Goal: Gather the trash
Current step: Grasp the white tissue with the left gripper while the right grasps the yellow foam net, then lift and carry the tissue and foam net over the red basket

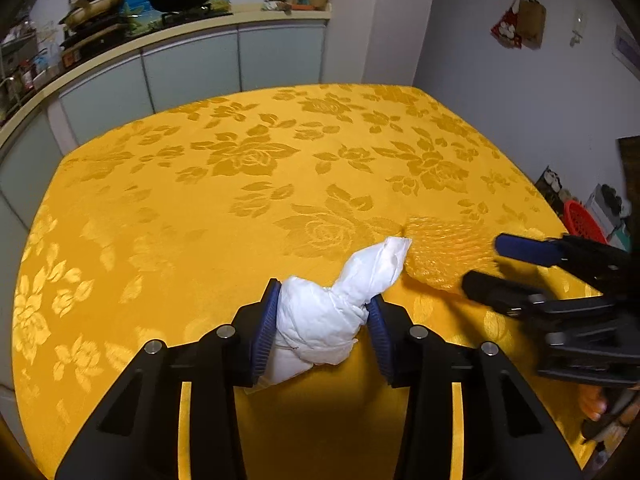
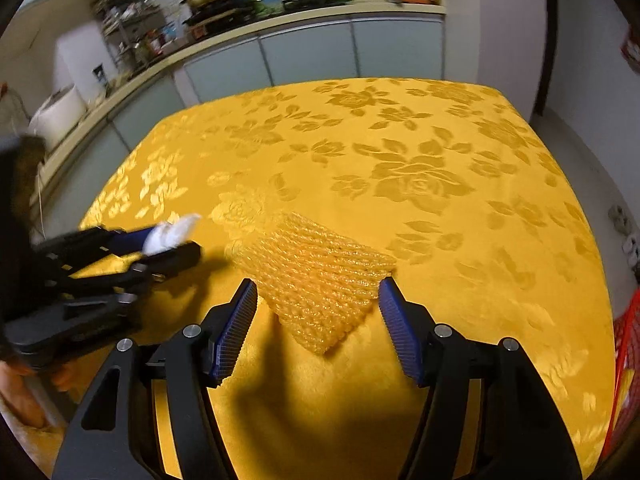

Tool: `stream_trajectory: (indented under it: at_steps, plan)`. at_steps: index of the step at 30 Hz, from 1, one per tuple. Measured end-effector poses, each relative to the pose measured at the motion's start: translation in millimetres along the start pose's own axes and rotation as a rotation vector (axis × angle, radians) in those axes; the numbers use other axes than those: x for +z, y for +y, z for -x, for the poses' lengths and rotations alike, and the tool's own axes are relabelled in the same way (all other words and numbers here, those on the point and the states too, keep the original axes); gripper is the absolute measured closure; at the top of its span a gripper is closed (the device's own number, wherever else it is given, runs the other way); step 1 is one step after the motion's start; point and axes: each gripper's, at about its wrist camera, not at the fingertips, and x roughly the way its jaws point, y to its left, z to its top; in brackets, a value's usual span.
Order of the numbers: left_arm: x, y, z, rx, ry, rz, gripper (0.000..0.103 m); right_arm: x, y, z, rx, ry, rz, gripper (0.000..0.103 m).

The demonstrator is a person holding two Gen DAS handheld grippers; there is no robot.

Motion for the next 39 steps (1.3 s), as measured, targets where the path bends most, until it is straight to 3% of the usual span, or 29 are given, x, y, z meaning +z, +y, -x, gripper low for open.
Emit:
stream_trajectory:
  at_steps: [7,14,17,39]
  plan:
    - [-10,1,25,0.036,-0.034,-0.001,0.063,-1,7,-16,-0.021,0.012,0.063,0.042]
    - [-21,2,32,0.059,-0.032,0.018,0.063,-1,7,-16,-0.026,0.005,0.077,0.07]
    - [-26,3,33,0.064,-0.027,0.031,0.063,-2,5,-14,-0.005,0.009,0.062,0.076]
    - [-30,-22,64,0.111,-0.095,0.022,0.063,-26,-19,79,0.036,-0.119,-0.071,0.078]
